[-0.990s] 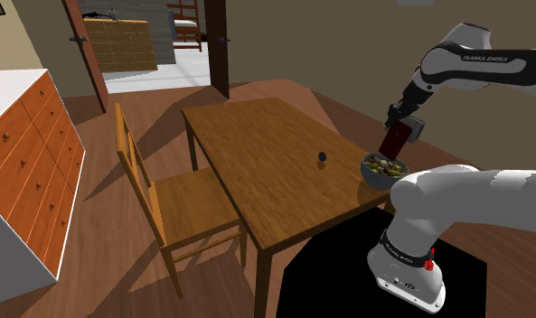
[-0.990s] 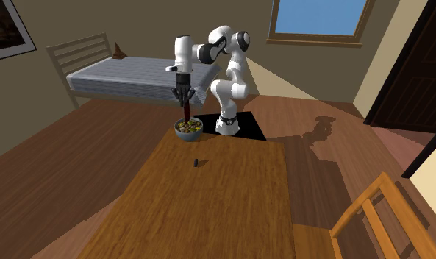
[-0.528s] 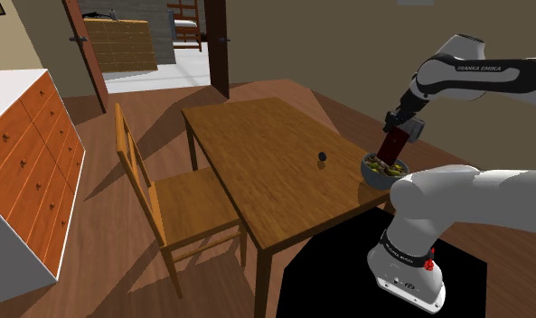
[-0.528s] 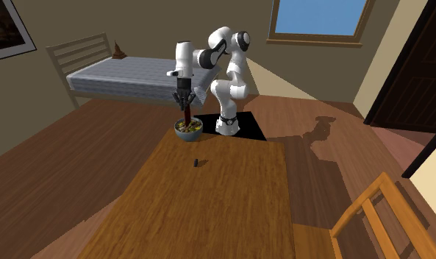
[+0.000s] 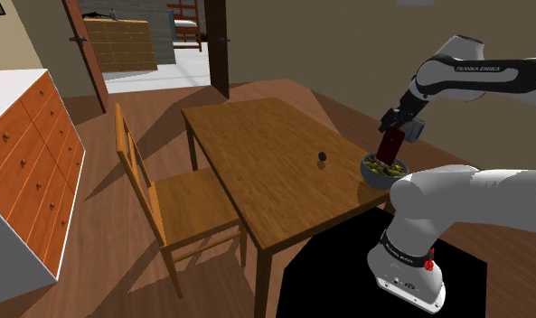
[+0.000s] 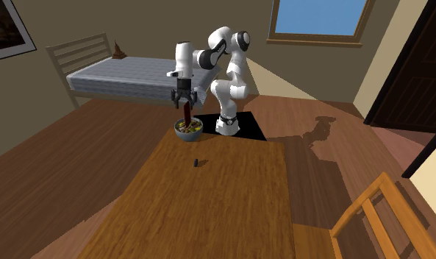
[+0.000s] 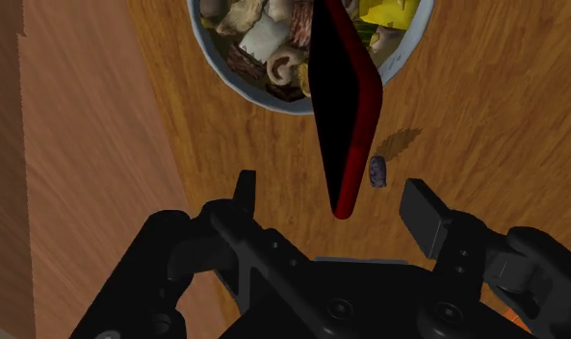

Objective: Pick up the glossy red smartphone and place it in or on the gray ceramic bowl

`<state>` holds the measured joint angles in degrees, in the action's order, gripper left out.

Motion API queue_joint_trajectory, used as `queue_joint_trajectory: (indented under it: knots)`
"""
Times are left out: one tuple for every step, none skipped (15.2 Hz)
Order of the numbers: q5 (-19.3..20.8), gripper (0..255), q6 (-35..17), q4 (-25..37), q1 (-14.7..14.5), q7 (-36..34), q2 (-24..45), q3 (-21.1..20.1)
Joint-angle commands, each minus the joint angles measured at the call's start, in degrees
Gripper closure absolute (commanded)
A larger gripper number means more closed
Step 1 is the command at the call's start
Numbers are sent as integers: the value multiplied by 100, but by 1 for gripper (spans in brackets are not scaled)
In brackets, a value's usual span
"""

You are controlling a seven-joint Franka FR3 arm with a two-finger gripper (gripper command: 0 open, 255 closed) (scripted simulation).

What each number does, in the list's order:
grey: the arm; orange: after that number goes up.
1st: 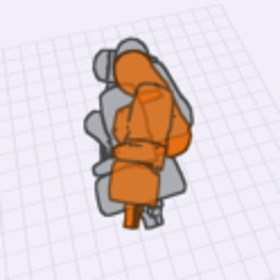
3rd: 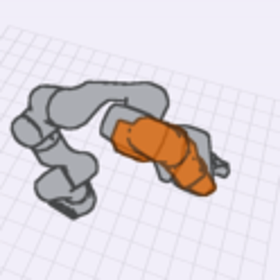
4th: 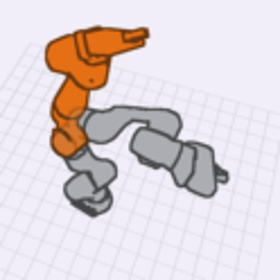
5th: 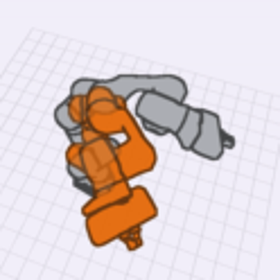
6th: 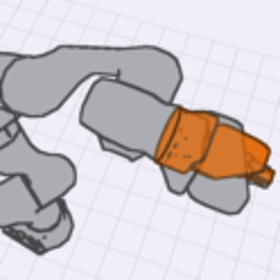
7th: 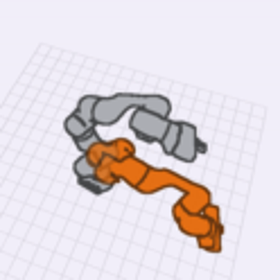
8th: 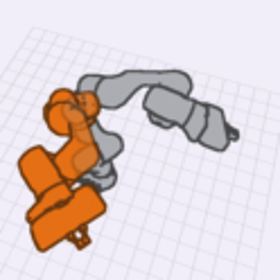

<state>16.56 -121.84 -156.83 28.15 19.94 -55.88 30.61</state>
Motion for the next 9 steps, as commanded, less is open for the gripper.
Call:
queue_joint_trajectory:
  knots:
    - [0,0,5,-1,1,1,1,2]
    - [1,0,5,-2,1,1,0,1]
    - [4,0,-2,-21,8,-1,-11,0]
    - [-37,0,234,109,24,4,-116,-69]
    - [-79,0,463,246,36,11,-208,-135]
    - [-120,0,686,390,45,17,-286,-198]
    - [-153,0,857,508,50,23,-338,-246]
    - [-153,0,857,508,50,23,-338,-246]
    - [-153,0,858,508,50,24,-340,-246]
